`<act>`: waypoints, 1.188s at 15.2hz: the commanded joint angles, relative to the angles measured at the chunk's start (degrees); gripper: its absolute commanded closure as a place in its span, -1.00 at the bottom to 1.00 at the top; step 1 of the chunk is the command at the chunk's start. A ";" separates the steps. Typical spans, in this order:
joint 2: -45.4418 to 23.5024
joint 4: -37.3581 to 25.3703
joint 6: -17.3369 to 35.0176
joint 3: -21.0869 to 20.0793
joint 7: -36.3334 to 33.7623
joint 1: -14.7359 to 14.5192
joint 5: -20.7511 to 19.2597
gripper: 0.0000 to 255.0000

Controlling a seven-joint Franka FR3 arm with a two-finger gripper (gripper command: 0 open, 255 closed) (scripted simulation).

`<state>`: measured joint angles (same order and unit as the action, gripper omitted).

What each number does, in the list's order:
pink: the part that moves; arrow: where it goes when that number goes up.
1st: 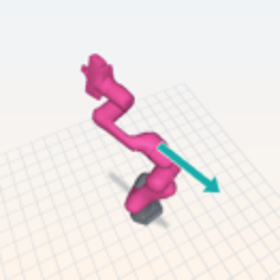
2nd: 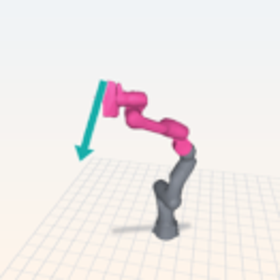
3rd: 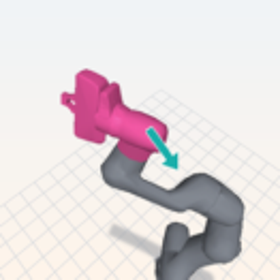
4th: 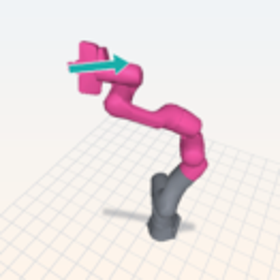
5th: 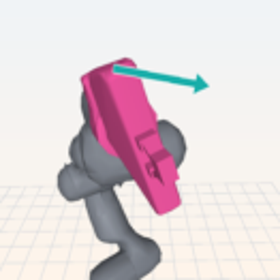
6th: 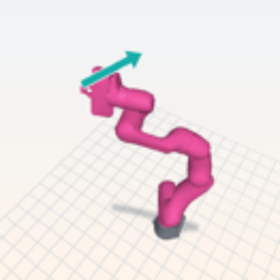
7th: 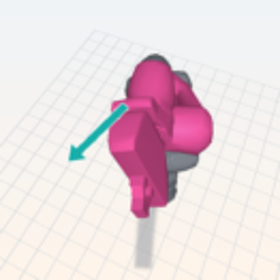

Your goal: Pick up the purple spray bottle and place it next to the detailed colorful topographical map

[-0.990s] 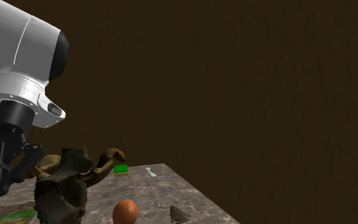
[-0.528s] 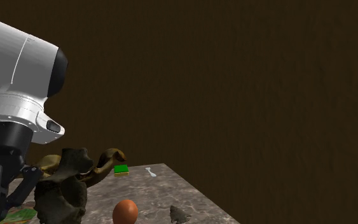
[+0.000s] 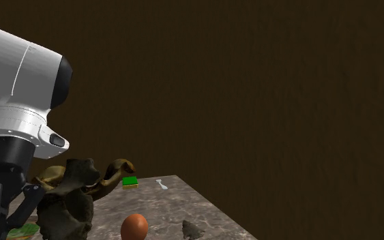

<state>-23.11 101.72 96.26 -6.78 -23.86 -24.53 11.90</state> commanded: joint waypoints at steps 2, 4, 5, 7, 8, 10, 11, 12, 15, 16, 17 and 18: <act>0.00 0.00 0.00 0.00 0.00 0.00 0.00 -1.00; 0.00 0.00 0.00 0.00 0.00 0.00 0.00 -1.00; 0.00 0.00 0.00 0.00 0.00 0.00 0.00 -1.00; -0.28 -2.21 -1.94 0.11 -0.14 0.19 -0.17 -1.00; -0.65 -4.52 -3.90 0.21 -0.30 0.37 -0.33 -1.00; -1.54 -8.95 -7.47 0.37 -0.59 0.68 -0.60 -1.00; -1.54 -8.95 -7.47 0.37 -0.59 0.68 -0.60 -1.00; -1.53 -8.94 -7.47 0.37 -0.59 0.68 -0.60 -1.00; -1.54 -8.95 -7.47 0.37 -0.59 0.68 -0.60 -1.00; -1.54 -8.95 -7.47 0.37 -0.59 0.68 -0.60 -1.00; -1.54 -8.95 -7.47 0.37 -0.59 0.68 -0.60 -1.00; -1.54 -8.95 -7.47 0.37 -0.59 0.68 -0.60 -1.00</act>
